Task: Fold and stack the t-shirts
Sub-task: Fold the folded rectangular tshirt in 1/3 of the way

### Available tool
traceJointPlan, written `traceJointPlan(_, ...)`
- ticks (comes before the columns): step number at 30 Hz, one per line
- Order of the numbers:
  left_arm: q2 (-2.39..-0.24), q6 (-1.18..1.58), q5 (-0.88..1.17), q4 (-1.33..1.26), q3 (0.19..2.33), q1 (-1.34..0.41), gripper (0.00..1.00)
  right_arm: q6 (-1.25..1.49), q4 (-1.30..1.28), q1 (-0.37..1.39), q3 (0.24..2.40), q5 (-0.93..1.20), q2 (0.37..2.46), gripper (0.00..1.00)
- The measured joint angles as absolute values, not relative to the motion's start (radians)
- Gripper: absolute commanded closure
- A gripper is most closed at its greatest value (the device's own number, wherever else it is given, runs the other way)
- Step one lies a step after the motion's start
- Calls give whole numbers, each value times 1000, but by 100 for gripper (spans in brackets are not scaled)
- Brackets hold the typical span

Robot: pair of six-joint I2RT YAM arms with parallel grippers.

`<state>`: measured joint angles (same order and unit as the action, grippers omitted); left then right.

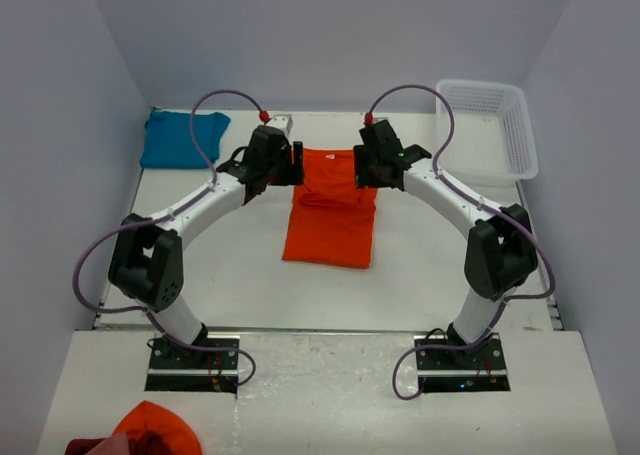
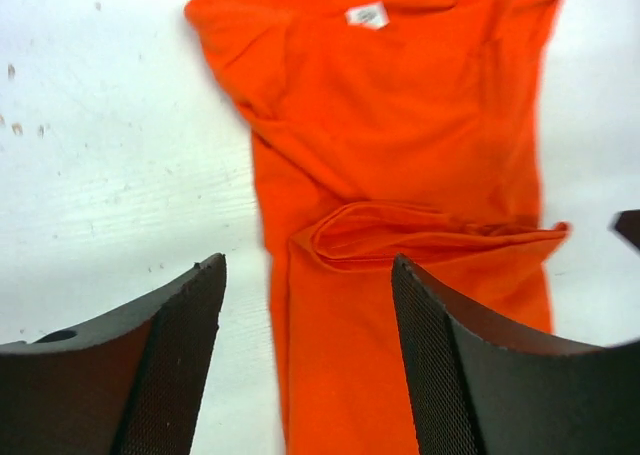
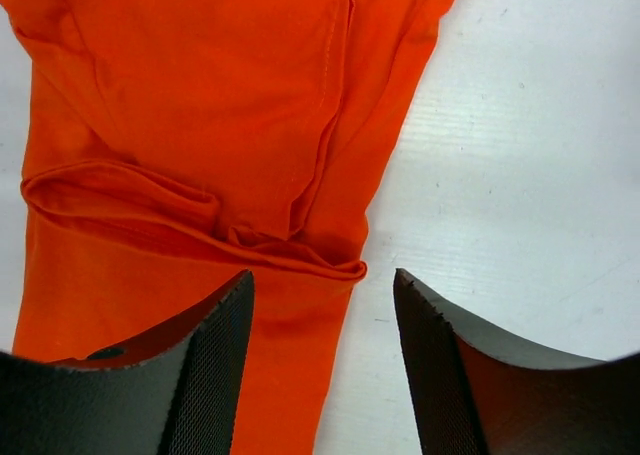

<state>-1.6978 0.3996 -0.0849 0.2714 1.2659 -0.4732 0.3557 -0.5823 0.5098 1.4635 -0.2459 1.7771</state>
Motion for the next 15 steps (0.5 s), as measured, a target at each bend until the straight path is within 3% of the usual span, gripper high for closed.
traceJointPlan(1,-1668,400,-92,271,1266,-480,37,356,-582,509,1456,-245,1766,42)
traceJointPlan(2,-1638,401,-93,270,1266,-489,44,356,-583,509,1440,-244,1748,56)
traceJointPlan(3,-1612,405,-89,269,1265,-499,72,354,-583,509,1419,-241,1729,78)
traceJointPlan(4,-1594,414,-78,262,1258,-509,92,351,-583,509,1398,-233,1711,100)
traceJointPlan(5,-1579,421,-58,250,1245,-521,100,354,-585,509,1377,-218,1696,100)
traceJointPlan(15,-1623,461,198,154,1005,-636,100,429,-530,509,1121,-48,1623,100)
